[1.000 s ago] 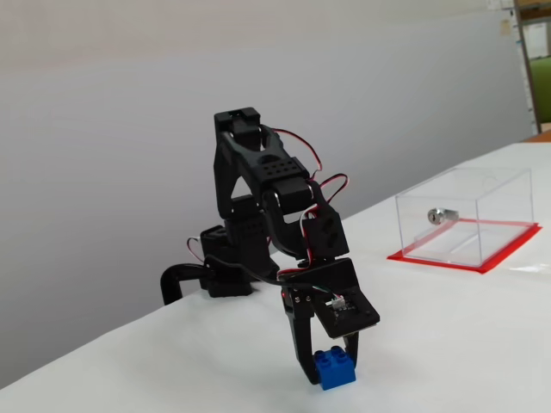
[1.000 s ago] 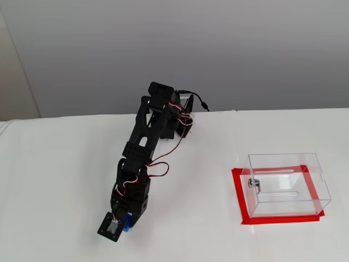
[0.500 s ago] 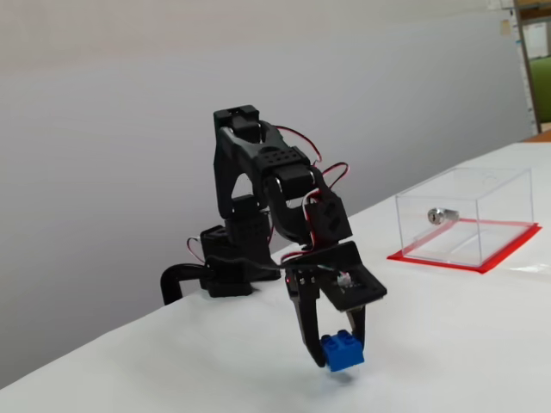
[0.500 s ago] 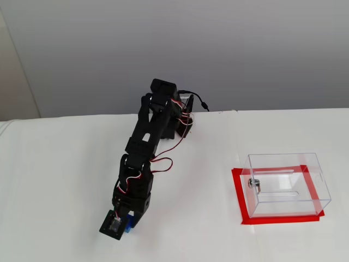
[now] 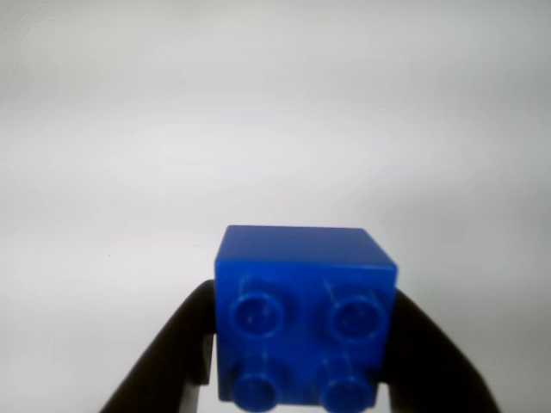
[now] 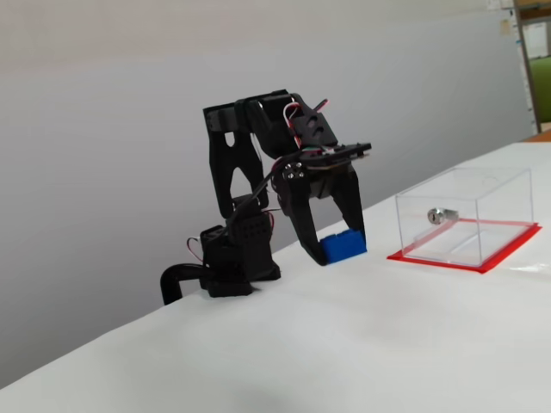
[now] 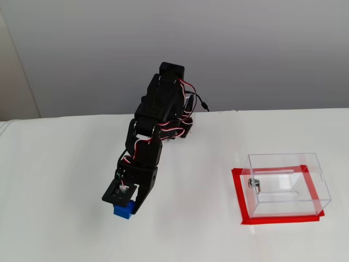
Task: Pick the blue lego brick and place it into the transparent box
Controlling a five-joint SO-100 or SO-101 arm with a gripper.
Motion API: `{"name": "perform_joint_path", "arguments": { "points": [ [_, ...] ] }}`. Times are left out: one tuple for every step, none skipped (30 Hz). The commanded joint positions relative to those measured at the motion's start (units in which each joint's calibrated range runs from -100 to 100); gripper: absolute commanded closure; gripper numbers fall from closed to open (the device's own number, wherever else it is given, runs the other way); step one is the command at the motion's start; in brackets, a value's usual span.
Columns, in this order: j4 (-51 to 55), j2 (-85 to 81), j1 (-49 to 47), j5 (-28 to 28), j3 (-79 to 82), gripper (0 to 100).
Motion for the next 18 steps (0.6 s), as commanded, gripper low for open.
{"name": "perform_joint_path", "arguments": {
  "points": [
    [1.1,-7.5,-1.2,-0.1,-3.5,90],
    [1.5,-9.0,-1.8,-0.1,-3.5,90],
    [1.6,-10.5,-2.2,-0.1,-3.5,90],
    [1.6,-12.0,-2.5,-0.1,-3.5,90],
    [1.6,-13.7,-2.9,-0.2,-3.5,90],
    [1.6,-15.2,-3.5,-0.2,-3.5,90],
    [1.6,-16.8,-4.1,-0.2,-3.5,91],
    [1.6,-18.2,-4.6,-0.2,-3.5,91],
    [1.6,-19.5,-5.2,-0.2,-3.5,91],
    [1.6,-20.6,-5.9,-0.2,-3.5,91],
    [1.7,-21.6,-6.6,-0.2,-3.5,91],
    [1.7,-22.4,-7.2,-0.2,-3.5,91],
    [1.7,-23.0,-7.7,-0.2,-3.5,91],
    [1.7,-23.5,-8.4,-0.2,-3.5,91],
    [1.7,-23.9,-9.0,-0.2,-3.4,91],
    [1.7,-24.2,-9.6,-0.2,-3.3,91],
    [1.7,-24.5,-10.1,-0.2,-3.3,91],
    [1.7,-24.6,-10.9,-0.2,-3.2,91]
  ]
}}
